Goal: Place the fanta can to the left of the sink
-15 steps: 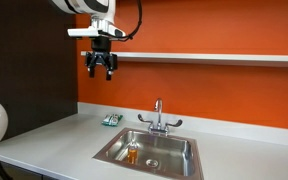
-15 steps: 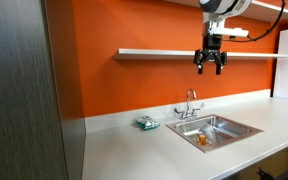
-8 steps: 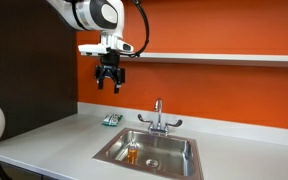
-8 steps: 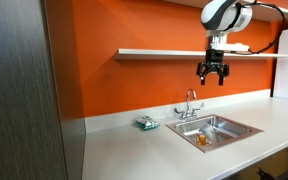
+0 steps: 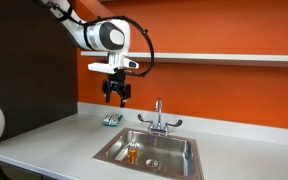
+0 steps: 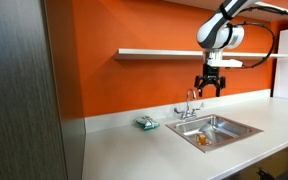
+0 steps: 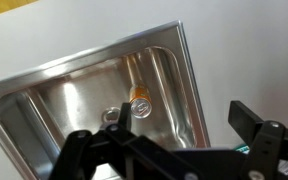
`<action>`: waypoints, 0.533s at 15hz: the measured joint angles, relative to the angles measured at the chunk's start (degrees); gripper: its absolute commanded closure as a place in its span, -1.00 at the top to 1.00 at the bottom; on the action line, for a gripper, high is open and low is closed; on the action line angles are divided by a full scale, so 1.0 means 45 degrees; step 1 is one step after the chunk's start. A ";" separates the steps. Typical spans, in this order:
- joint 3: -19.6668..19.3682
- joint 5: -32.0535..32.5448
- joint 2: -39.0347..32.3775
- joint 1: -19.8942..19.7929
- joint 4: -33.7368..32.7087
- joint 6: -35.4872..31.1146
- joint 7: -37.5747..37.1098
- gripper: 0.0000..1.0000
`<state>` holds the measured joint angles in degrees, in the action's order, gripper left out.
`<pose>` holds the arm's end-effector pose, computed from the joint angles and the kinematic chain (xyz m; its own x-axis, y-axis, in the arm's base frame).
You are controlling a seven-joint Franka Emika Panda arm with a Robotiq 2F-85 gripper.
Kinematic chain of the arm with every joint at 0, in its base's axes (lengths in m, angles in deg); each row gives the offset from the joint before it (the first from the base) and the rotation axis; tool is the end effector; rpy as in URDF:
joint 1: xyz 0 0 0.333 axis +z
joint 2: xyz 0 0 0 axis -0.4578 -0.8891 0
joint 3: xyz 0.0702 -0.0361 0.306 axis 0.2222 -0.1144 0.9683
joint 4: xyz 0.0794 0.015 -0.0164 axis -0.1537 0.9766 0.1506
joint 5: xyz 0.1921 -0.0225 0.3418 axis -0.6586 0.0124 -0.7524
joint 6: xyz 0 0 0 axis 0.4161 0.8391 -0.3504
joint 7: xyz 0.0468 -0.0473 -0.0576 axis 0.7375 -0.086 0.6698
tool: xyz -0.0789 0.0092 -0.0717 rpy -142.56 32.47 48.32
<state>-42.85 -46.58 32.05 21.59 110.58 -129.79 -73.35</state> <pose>0.4327 -0.0872 0.4196 0.9731 -0.2302 0.0001 -0.2299 -0.9720 -0.0484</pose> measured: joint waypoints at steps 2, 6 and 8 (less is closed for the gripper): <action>-0.0093 0.0057 -0.0599 -0.0025 -0.0015 -0.0545 0.0000 1.00; -0.0215 0.0390 -0.1854 -0.0074 -0.0077 -0.1472 0.0000 1.00; -0.0230 0.0392 -0.2485 -0.0074 -0.0131 -0.1875 0.0000 1.00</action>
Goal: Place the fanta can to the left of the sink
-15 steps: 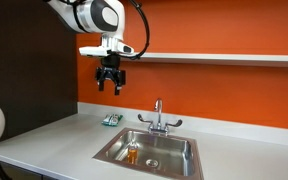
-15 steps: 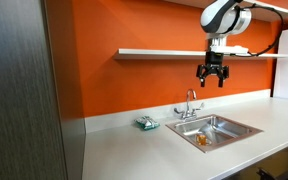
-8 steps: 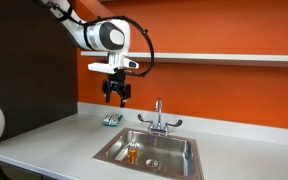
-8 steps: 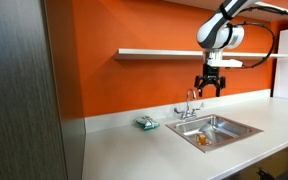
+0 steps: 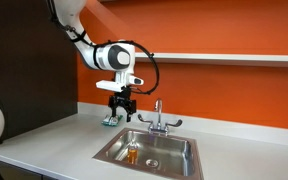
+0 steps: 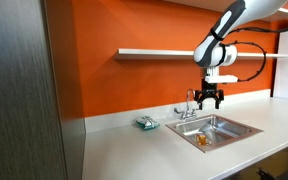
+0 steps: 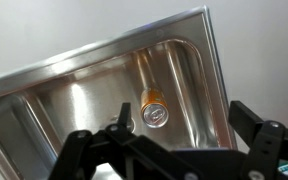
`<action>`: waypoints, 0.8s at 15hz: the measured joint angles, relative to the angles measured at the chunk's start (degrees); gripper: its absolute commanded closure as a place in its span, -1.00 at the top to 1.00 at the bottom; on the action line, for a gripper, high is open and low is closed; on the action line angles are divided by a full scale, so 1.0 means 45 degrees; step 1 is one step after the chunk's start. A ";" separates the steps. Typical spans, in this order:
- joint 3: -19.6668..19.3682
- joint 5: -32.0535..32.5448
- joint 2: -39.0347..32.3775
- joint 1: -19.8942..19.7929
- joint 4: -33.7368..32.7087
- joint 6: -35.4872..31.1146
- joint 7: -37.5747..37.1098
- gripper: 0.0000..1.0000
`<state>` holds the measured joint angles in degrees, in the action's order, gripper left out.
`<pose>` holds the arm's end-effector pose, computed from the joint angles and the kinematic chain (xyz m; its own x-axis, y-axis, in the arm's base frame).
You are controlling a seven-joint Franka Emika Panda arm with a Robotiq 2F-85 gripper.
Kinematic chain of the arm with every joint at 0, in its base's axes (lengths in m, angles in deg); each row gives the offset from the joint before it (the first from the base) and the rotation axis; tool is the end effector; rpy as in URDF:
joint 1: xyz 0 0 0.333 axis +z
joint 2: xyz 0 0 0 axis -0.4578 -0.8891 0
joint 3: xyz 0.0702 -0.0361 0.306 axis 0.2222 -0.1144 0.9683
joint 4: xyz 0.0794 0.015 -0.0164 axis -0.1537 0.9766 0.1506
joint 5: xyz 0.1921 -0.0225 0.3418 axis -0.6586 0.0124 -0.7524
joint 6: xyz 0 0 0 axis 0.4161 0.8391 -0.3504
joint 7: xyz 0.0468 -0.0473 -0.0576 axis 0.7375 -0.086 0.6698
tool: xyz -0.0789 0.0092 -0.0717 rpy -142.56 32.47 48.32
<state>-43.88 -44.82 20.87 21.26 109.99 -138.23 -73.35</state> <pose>0.4585 -0.1043 0.3480 0.9702 -0.2396 -0.0351 -0.2399 -0.9708 -0.0052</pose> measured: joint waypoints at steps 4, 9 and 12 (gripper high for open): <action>0.0000 0.0013 -0.1160 0.0000 -0.0249 -0.0610 0.0000 1.00; 0.0001 0.0016 -0.2442 0.0005 -0.0741 -0.0999 0.0000 1.00; 0.0001 0.0015 -0.3111 0.0011 -0.1072 -0.1142 0.0000 1.00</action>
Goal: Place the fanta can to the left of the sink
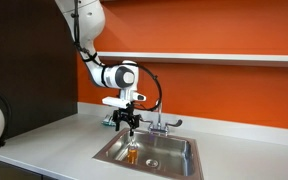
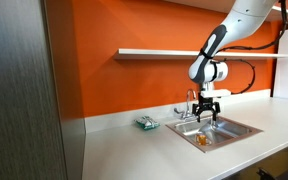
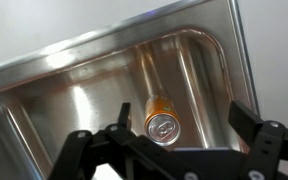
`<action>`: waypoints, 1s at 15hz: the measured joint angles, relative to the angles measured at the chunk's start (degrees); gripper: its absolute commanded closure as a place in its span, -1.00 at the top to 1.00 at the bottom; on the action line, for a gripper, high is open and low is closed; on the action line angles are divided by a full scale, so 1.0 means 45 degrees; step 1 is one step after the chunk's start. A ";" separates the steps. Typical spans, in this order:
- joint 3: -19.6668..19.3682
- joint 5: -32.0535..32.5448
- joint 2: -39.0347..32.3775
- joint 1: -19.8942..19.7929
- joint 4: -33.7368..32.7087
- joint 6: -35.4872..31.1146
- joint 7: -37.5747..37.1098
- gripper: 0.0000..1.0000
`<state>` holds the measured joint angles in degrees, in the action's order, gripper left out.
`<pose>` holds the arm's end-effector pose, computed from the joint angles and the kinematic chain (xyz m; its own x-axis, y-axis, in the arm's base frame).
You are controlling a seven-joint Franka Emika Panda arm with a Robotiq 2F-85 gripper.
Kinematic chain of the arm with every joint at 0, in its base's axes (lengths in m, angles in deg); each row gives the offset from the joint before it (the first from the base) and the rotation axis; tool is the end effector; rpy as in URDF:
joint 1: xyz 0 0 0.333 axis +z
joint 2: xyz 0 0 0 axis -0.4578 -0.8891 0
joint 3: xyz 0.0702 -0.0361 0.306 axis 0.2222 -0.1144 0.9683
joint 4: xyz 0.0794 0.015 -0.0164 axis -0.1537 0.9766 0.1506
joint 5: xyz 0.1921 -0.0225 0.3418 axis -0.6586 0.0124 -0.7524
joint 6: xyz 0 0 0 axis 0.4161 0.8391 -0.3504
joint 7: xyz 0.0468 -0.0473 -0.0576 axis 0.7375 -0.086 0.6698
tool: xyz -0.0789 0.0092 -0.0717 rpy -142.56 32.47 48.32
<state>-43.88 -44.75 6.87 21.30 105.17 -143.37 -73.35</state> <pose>0.4906 -0.1117 0.2707 0.9657 -0.2382 -0.1031 -0.2369 -0.9712 0.0251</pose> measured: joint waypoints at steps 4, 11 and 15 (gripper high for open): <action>0.0001 -0.0030 -0.0900 0.0001 -0.0471 -0.0318 0.0001 1.00; 0.0037 -0.0212 -0.2406 0.0001 -0.1664 -0.0403 0.0008 1.00; 0.0034 -0.0269 -0.3122 0.0000 -0.2279 -0.0403 0.0008 1.00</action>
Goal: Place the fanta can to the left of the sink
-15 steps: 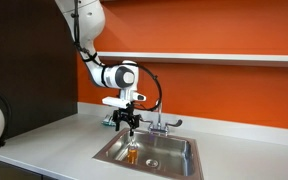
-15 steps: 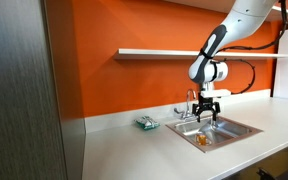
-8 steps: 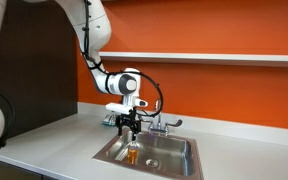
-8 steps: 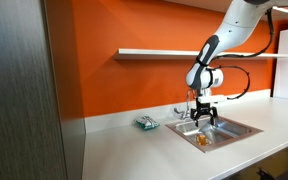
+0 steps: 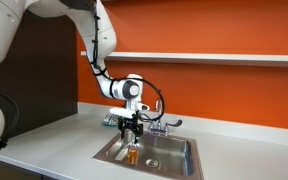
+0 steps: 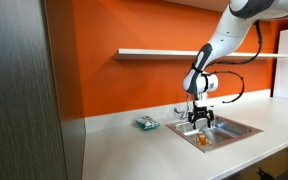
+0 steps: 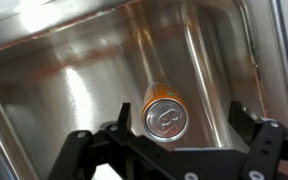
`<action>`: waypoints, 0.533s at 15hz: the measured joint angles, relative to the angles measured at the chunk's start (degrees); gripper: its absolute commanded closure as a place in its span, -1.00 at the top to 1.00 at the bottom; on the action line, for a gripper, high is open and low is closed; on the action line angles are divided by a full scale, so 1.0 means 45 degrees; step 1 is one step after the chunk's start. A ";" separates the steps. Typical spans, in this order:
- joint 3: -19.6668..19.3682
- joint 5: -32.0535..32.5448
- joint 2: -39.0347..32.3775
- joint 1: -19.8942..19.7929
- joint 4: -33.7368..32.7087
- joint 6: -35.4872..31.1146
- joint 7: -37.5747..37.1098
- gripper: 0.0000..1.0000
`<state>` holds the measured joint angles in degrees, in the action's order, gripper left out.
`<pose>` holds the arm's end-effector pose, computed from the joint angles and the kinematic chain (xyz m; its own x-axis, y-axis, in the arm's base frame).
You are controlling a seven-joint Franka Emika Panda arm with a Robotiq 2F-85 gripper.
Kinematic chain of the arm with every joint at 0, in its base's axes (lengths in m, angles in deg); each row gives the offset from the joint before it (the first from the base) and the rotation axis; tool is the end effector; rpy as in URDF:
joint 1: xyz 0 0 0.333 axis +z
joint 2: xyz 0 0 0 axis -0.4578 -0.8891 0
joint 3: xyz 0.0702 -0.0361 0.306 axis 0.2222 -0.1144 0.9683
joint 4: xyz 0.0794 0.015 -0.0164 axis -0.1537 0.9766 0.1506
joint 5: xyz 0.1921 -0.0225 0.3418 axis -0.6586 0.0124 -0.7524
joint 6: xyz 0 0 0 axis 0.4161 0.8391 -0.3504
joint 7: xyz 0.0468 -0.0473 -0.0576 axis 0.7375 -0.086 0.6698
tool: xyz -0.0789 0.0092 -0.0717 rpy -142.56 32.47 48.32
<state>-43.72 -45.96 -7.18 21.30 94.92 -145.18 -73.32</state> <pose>0.5384 -0.1211 0.2105 0.9597 -0.2462 -0.1353 -0.2430 -0.9692 0.0404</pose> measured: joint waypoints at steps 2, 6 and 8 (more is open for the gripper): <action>0.0000 -0.0032 -0.0150 -0.0002 -0.0145 0.0000 0.0000 1.00; 0.0000 -0.0035 -0.0191 -0.0003 -0.0206 0.0000 0.0000 1.00; 0.0000 -0.0036 -0.0191 -0.0003 -0.0210 0.0000 0.0000 1.00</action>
<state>-43.72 -46.12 -8.04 21.29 93.97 -145.18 -73.32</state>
